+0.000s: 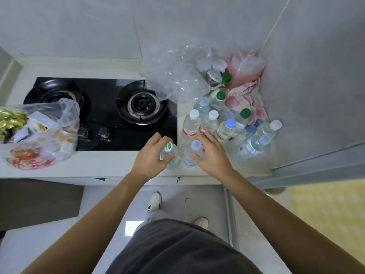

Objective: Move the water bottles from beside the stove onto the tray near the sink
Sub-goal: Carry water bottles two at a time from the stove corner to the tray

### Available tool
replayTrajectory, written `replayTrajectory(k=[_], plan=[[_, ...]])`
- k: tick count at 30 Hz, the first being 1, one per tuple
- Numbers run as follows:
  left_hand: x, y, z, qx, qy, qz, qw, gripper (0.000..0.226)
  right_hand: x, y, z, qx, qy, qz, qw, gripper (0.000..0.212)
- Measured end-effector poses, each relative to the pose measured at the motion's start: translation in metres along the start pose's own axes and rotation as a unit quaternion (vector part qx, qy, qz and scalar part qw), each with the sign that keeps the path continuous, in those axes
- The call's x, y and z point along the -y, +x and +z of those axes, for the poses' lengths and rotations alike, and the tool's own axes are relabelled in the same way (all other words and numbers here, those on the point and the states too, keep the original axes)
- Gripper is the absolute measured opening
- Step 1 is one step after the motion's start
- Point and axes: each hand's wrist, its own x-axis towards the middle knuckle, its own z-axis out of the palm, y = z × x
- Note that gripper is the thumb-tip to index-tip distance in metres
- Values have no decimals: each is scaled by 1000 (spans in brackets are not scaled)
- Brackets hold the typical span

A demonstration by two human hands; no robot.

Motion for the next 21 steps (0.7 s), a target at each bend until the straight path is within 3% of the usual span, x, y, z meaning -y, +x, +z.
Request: replayTrajectory(k=[6,15,21], plan=[[30,-12,23,30,-107,-88,990,70,-14,-13,26,22,111,106,988,63],[57,0,55,100,-167,-194,961,68,-31,-10,66,0,170,209,963,63],[56,12,72,99,-255,-260,926,70,-35,-8,83,-9,162,248,955,58]])
